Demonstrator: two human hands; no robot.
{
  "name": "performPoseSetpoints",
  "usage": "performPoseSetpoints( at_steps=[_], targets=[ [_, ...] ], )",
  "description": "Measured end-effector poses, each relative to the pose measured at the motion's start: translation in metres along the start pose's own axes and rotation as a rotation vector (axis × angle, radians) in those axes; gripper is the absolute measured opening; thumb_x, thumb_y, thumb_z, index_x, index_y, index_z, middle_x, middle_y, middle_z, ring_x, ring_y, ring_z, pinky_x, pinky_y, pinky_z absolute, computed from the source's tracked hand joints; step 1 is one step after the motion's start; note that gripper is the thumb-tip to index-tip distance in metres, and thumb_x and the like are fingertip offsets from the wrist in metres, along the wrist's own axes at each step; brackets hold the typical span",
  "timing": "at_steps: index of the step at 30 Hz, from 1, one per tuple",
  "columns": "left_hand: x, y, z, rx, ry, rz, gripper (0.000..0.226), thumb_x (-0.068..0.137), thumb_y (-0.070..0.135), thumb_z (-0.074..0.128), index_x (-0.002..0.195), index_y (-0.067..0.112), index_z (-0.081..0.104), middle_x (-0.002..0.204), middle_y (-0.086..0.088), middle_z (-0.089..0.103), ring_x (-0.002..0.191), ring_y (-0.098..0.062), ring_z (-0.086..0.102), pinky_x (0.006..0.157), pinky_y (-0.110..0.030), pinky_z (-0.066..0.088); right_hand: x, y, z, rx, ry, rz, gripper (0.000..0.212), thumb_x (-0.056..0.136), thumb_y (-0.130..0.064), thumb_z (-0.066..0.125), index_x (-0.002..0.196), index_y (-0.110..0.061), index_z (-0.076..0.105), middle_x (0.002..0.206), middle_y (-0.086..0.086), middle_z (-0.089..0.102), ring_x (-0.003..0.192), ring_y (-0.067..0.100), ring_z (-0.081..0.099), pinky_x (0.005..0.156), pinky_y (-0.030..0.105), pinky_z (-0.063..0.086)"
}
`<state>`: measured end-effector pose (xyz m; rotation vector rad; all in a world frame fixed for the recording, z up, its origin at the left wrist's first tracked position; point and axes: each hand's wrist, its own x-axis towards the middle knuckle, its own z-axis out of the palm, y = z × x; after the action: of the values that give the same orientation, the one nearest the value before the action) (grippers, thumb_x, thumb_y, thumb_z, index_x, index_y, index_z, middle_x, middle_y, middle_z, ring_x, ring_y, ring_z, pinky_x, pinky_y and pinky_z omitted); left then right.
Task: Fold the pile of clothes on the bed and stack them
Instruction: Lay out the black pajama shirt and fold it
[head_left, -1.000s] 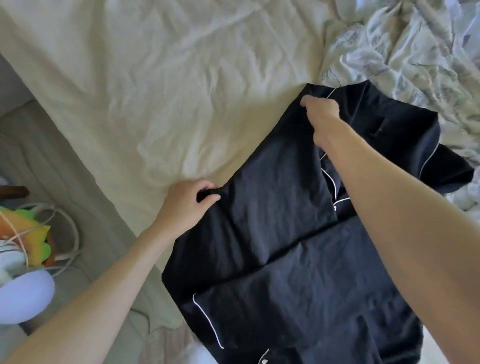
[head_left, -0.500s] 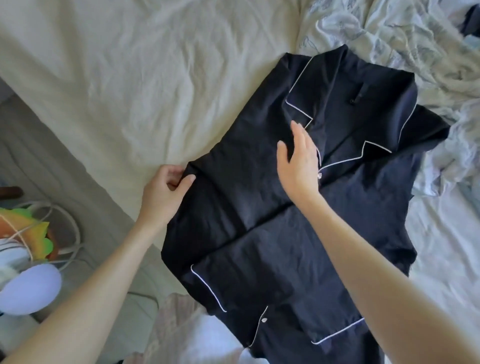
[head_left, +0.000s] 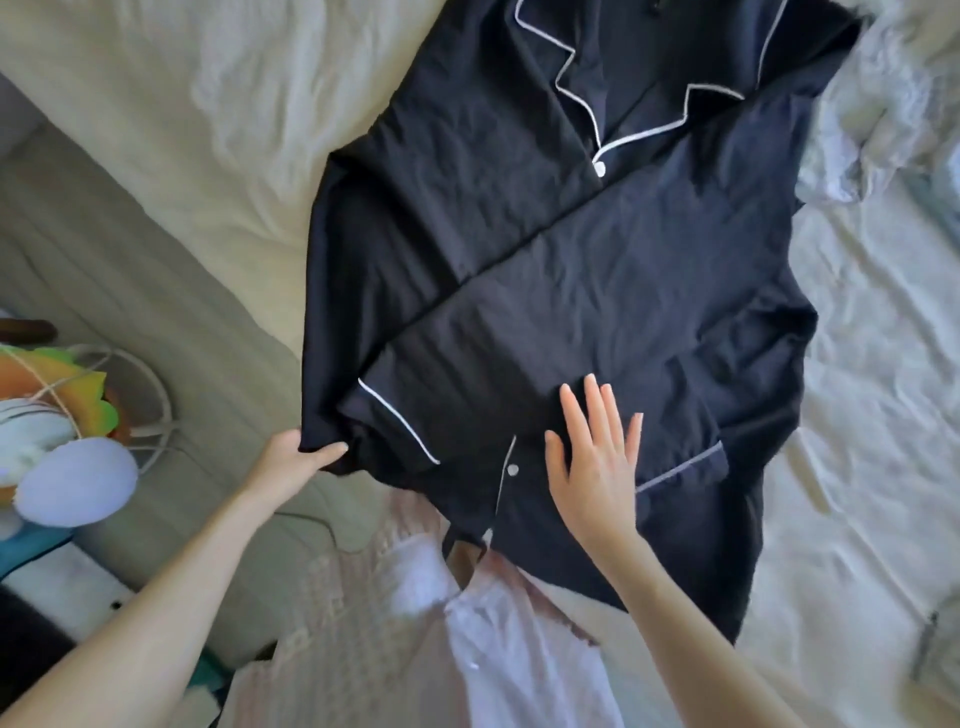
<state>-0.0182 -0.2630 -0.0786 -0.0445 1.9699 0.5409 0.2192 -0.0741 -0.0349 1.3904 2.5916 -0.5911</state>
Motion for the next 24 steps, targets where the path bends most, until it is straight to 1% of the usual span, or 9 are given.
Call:
performPoseSetpoints(
  at_steps=[2,6,10,13,16,18,19,21,24],
  targets=[
    [-0.018,-0.018,0.005,-0.019,0.043,-0.021,0.020,0.086,0.012,0.066,0.103,0.002,0.062,0.097,-0.009,0.064,0.090,-0.022,0.058,0.076,-0.030,0.041,-0.022,0.018,-0.004,0.005,-0.009,0.014,0.045,0.091,-0.016,0.059,0.135,-0.010,0.051,0.147,0.014,0.041,0.140,0.032,0.031,0.111,0.059,0.017],
    [-0.054,-0.044,0.005,-0.118,0.170,-0.005,0.015,0.088,0.014,0.064,0.101,0.006,0.061,0.096,-0.007,0.062,0.081,-0.018,0.056,0.063,-0.027,0.041,-0.063,0.060,-0.015,0.025,0.039,0.133,0.041,0.092,-0.015,0.058,0.132,-0.008,0.053,0.147,0.013,0.041,0.141,0.030,0.029,0.114,0.057,0.015],
    [-0.075,-0.062,-0.003,-0.277,0.196,-0.054,0.019,0.090,0.020,0.062,0.107,0.011,0.058,0.105,-0.008,0.062,0.095,-0.026,0.058,0.084,-0.039,0.046,-0.096,0.102,-0.023,0.091,0.099,0.386,0.044,0.094,-0.017,0.052,0.136,-0.008,0.046,0.149,0.011,0.037,0.141,0.028,0.026,0.114,0.051,0.013],
    [-0.089,-0.070,-0.004,-0.372,0.137,-0.048,0.021,0.093,0.013,0.057,0.113,0.008,0.055,0.114,-0.009,0.061,0.102,-0.029,0.059,0.086,-0.041,0.047,-0.114,0.130,-0.025,0.163,0.103,0.641,0.050,0.094,-0.025,0.049,0.140,-0.009,0.039,0.147,0.012,0.038,0.136,0.031,0.032,0.110,0.048,0.023],
    [-0.101,-0.071,-0.001,-0.412,0.065,-0.048,0.021,0.093,0.007,0.055,0.114,0.006,0.054,0.112,-0.007,0.062,0.100,-0.026,0.061,0.087,-0.039,0.047,-0.122,0.155,-0.026,0.494,0.121,1.043,0.049,0.091,-0.037,0.052,0.129,-0.007,0.047,0.118,0.011,0.055,0.113,0.029,0.051,0.096,0.043,0.040],
    [-0.106,-0.070,-0.001,-0.436,0.048,-0.052,0.021,0.093,0.005,0.054,0.114,0.006,0.054,0.110,-0.005,0.063,0.098,-0.022,0.062,0.089,-0.039,0.047,-0.125,0.168,-0.024,0.794,0.091,1.149,0.041,0.089,-0.039,0.057,0.101,0.000,0.056,0.091,0.010,0.054,0.087,0.024,0.052,0.076,0.035,0.042],
    [-0.108,-0.069,-0.002,-0.457,0.043,-0.053,0.021,0.093,0.005,0.054,0.114,0.006,0.054,0.108,-0.005,0.063,0.098,-0.022,0.061,0.089,-0.038,0.047,-0.127,0.172,-0.023,0.826,0.034,1.132,0.045,0.089,-0.039,0.059,0.097,0.005,0.057,0.088,0.010,0.056,0.082,0.024,0.053,0.072,0.033,0.041],
    [-0.113,-0.068,-0.002,-0.515,0.044,-0.059,0.019,0.093,0.008,0.055,0.112,0.006,0.053,0.104,-0.005,0.063,0.098,-0.022,0.062,0.085,-0.036,0.047,-0.134,0.176,-0.022,0.826,-0.058,1.097,0.038,0.086,-0.038,0.064,0.097,-0.002,0.060,0.094,0.009,0.063,0.083,0.024,0.059,0.070,0.031,0.044],
    [-0.122,-0.069,0.002,-0.640,0.072,-0.061,0.016,0.093,0.014,0.056,0.108,0.007,0.053,0.107,-0.008,0.063,0.098,-0.023,0.062,0.090,-0.037,0.045,-0.149,0.176,-0.019,1.004,-0.157,1.190,0.022,0.083,-0.029,0.071,0.096,-0.018,0.059,0.104,0.000,0.063,0.095,0.018,0.058,0.080,0.034,0.046]
  ],
)
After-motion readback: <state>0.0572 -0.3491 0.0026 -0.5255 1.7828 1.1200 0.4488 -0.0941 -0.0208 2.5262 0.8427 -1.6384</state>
